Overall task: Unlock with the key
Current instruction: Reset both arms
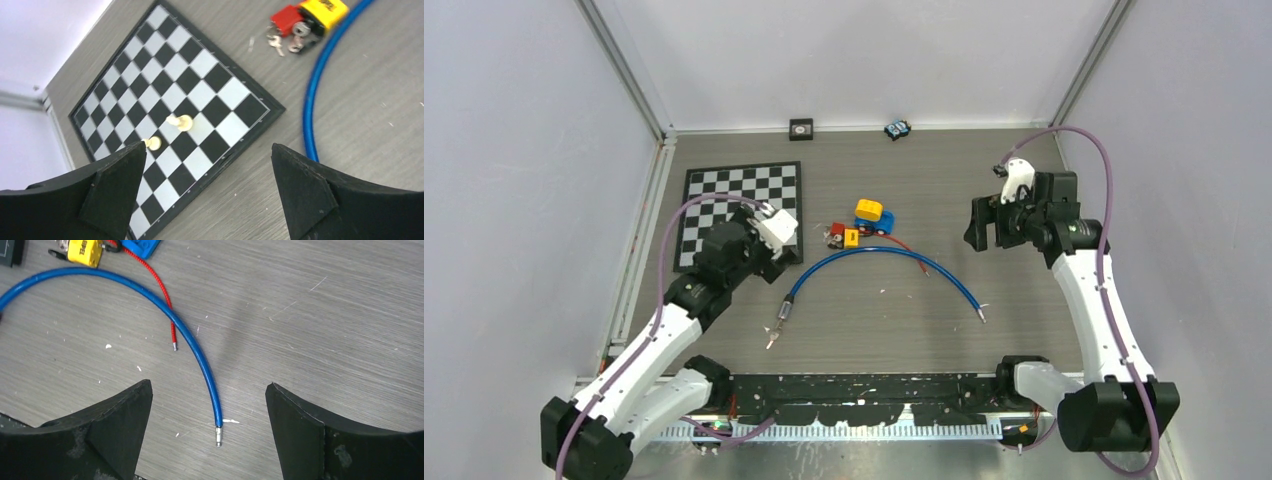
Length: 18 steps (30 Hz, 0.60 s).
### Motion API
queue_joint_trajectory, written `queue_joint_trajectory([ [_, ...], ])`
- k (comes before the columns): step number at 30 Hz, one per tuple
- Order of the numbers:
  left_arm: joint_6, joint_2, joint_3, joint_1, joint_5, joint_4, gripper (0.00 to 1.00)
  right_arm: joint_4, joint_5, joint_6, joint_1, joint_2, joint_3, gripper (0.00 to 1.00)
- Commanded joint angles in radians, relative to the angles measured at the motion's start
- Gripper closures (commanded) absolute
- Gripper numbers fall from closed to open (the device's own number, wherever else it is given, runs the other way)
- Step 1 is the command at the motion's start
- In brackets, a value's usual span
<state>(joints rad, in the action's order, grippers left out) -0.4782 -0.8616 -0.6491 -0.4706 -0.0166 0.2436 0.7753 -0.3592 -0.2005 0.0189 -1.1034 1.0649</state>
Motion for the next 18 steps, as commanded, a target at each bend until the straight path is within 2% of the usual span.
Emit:
queue_joint_trajectory([
  [1, 0.191, 0.036, -0.087, 0.065, -0.121, -0.062, 0.02, -0.087, 0.060, 0.083, -0.002, 0.104, -0.035, 0.11],
  [7, 0.292, 0.083, -0.219, 0.190, -0.122, 0.067, 0.02, -0.104, 0.040, 0.149, -0.002, 0.164, -0.069, 0.11],
  [10, 0.364, 0.135, -0.243, 0.239, -0.167, 0.125, 0.02, -0.110, 0.057, 0.197, 0.000, 0.193, -0.079, 0.11],
  [14, 0.454, 0.240, -0.192, 0.261, -0.248, 0.166, 0.02, -0.161, 0.073, 0.255, 0.005, 0.271, -0.137, 0.11],
  [18, 0.531, 0.334, -0.129, 0.264, -0.235, 0.203, 0.02, -0.206, 0.085, 0.212, 0.006, 0.363, -0.182, 0.10],
])
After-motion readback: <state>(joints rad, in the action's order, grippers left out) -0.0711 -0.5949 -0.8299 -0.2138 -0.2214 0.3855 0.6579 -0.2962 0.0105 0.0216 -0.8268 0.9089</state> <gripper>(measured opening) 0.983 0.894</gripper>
